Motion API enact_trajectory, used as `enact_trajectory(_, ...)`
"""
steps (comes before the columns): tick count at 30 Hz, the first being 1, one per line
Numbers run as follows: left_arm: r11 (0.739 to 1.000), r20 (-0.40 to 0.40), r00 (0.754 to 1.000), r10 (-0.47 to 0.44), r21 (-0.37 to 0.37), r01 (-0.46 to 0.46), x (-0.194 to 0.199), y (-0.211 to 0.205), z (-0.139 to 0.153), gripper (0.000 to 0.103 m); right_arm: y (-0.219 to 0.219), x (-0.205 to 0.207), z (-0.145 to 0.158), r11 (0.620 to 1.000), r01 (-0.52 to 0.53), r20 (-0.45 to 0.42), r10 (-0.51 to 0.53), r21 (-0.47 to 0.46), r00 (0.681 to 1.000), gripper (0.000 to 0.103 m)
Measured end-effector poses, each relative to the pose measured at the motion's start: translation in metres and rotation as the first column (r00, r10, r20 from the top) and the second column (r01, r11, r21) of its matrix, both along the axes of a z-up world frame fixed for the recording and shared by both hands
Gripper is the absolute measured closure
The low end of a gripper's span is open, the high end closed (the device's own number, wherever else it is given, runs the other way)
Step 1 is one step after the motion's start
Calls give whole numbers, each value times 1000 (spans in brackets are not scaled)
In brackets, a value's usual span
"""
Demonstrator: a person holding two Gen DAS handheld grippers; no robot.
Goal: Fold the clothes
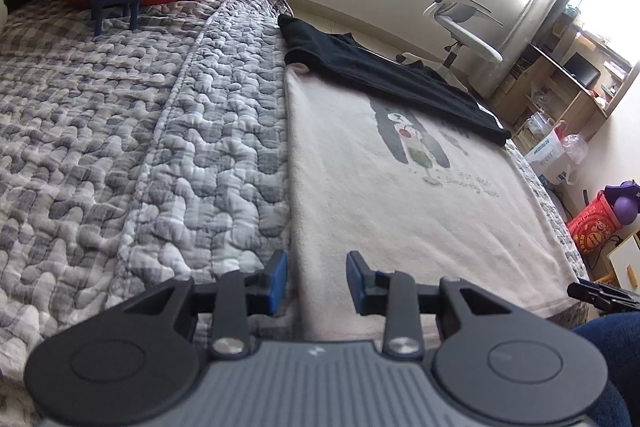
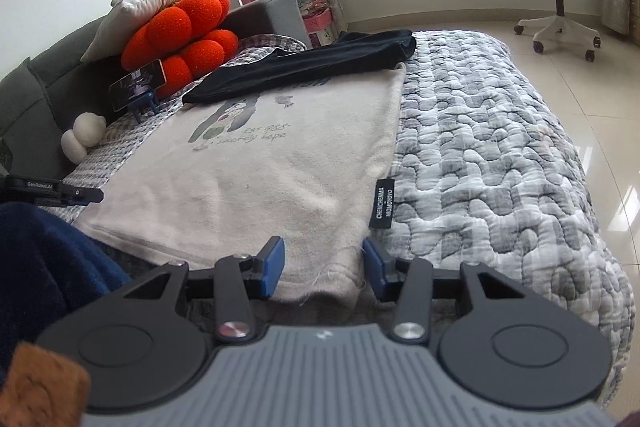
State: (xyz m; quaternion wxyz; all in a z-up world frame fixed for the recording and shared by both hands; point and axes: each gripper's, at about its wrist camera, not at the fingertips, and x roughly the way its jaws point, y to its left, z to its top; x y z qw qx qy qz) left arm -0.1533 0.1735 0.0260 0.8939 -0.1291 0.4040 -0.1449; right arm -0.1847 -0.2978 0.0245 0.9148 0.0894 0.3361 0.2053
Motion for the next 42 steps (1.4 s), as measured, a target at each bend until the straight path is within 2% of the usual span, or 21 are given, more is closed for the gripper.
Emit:
enact_trajectory(8, 1000, -23, 1000, 8, 6, -7, -9, -7, 0, 70, -11, -11, -6, 997, -2, 3, 2, 79, 1000, 61)
enact_trajectory(12, 999, -27, 999, 23, 22, -23, -11, -11, -1, 71, -15, -9, -6, 994, 19, -10, -18, 103, 1000, 71)
enact_trajectory(16, 999, -21, 999, 27, 22, -26, -13, -11, -4, 72, -18, -7, -8, 992, 21, -23, -18, 127, 1000, 71)
enact_trajectory(24, 998, -31, 998, 46, -49, -47, -15, 0, -9, 72, -23, -9, -6, 987, 31, -45, -24, 161, 999, 69)
enact_trajectory(28, 998, -31, 999, 44, -42, -45, -16, -2, -9, 72, -26, -10, -4, 984, 37, -56, -28, 176, 998, 68)
enact_trajectory(31, 999, -39, 999, 36, -28, -37, -15, -4, -9, 72, -32, -9, -12, 972, 65, -88, -46, 227, 995, 69)
enact_trajectory(32, 999, -46, 998, 35, -25, -37, -14, -5, -9, 74, -34, -9, -13, 965, 82, -97, -59, 249, 994, 69)
enact_trajectory(33, 999, -52, 998, 35, -22, -36, -14, -5, -9, 77, -37, -8, -14, 957, 102, -108, -75, 271, 991, 76)
enact_trajectory(34, 999, -59, 998, 34, -19, -36, -13, -5, -9, 90, -38, -8, -15, 955, 117, -117, -88, 274, 989, 88)
enact_trajectory(35, 999, -66, 997, 34, -16, -35, -13, -5, -9, 96, -39, -7, -15, 955, 131, -126, -100, 268, 987, 91)
enact_trajectory(42, 998, -96, 994, 56, 13, -55, -10, -10, 1, 98, -34, -12, 7, 960, 130, -73, -116, 246, 991, 92)
